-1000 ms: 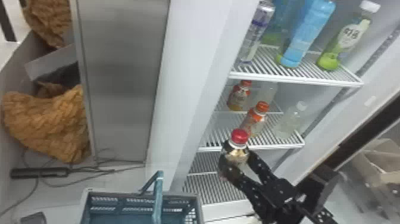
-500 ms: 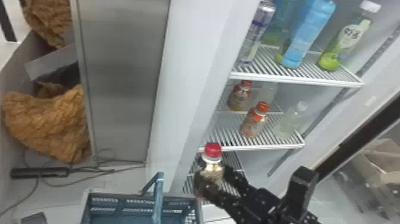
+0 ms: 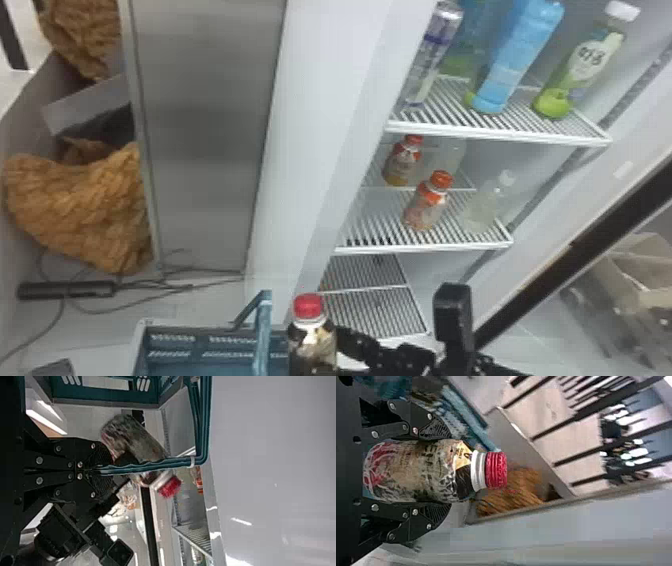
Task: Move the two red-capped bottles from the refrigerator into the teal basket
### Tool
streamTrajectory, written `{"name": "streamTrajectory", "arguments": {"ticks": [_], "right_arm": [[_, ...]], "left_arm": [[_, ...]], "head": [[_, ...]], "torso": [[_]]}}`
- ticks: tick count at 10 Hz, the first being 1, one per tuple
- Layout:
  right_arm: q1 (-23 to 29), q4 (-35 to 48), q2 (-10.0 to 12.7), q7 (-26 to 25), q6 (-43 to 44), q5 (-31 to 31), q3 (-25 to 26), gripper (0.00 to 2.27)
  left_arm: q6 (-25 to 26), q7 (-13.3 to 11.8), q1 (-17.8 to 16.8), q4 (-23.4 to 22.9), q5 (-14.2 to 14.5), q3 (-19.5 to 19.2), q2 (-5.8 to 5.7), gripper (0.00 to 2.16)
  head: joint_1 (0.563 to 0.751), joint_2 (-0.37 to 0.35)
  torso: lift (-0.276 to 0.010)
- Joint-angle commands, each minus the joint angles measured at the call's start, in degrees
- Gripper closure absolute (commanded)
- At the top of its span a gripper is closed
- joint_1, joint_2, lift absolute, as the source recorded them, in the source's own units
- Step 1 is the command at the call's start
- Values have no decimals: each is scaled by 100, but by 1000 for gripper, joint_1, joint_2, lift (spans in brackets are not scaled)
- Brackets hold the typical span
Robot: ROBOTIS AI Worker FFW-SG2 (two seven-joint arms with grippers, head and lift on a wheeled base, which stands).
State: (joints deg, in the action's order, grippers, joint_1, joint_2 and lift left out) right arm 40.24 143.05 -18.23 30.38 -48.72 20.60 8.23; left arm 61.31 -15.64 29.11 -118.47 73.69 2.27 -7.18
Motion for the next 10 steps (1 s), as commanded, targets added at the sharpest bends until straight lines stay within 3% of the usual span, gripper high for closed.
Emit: {"name": "streamTrajectory", "arguments": {"ticks": [1,4,5,7,10], "right_arm": [[-213,-109,-67,-6,-416,30,11,717],[-452,-587,4,-6,-964,225,-57,717],[-550,-798,12,-6,-894,293,-137,671],[-663,-1150,83,47,-458,362,-160,372],[-677,-1150,83,117,-134,328,-160,240]], "left_arm": [[0,0,14,0,1,-22,7,1157],[-28,0,14,0,1,-33,33,1157],[-56,0,0,0,1,-44,42,1157],[-56,0,14,0,12,-56,42,1157],[-56,0,14,0,12,-56,42,1157]], "head": [[695,-350],[695,-350],[695,-350],[695,-350],[695,-350]], "torso": [[-224],[-224],[-224],[-224],[-224]]}}
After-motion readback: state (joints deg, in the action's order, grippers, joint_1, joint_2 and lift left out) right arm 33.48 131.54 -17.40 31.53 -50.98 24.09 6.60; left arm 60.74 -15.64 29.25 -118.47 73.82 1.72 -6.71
